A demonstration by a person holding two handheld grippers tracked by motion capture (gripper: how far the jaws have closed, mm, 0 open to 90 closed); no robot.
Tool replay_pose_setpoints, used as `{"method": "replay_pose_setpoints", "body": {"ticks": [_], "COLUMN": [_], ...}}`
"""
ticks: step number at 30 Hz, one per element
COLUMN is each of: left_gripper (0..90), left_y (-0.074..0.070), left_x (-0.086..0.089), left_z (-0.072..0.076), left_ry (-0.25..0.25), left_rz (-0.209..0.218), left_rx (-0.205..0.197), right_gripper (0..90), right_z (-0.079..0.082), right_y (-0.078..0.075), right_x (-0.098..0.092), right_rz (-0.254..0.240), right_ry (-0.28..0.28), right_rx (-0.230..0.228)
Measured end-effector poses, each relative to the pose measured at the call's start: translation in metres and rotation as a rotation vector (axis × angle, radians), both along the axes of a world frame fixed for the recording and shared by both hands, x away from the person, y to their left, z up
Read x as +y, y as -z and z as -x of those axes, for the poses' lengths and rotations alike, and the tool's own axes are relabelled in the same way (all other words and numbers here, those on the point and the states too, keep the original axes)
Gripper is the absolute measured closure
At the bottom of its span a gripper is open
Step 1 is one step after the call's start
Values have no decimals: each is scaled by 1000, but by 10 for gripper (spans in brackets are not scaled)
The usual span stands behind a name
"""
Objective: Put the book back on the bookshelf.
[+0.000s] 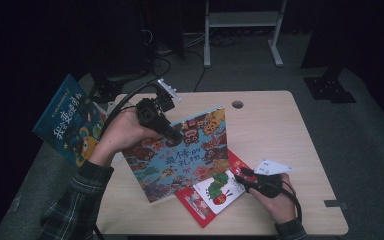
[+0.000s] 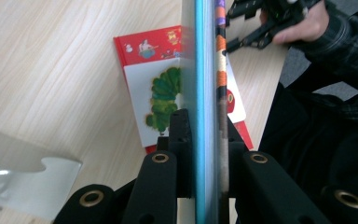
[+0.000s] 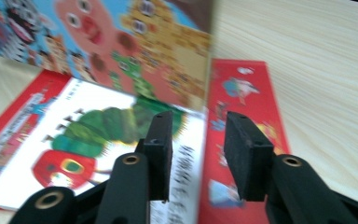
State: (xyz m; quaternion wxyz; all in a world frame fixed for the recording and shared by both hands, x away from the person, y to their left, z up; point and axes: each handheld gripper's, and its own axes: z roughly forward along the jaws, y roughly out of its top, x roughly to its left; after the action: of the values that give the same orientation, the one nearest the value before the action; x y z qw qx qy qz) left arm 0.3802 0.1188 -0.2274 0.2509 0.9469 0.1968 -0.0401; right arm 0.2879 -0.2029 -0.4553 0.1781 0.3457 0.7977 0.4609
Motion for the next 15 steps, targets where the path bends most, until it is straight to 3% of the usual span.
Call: {"method": "replay_pose_setpoints", "body": {"ticks": [7, 15], "left_gripper": [807, 806], "left_y": [-7, -18], "left_x": [9, 26], "left_z": [4, 7], "left_ry": [-31, -77], "left_rz": [-8, 1], "left_rx": [-7, -8], "right_gripper": [440, 382], "right_z": [-7, -15], "right_y": [11, 20], "right_x": [-27, -51], "right_rz": [20, 43], "right_ry": [107, 203], "right_rx": [21, 36]}}
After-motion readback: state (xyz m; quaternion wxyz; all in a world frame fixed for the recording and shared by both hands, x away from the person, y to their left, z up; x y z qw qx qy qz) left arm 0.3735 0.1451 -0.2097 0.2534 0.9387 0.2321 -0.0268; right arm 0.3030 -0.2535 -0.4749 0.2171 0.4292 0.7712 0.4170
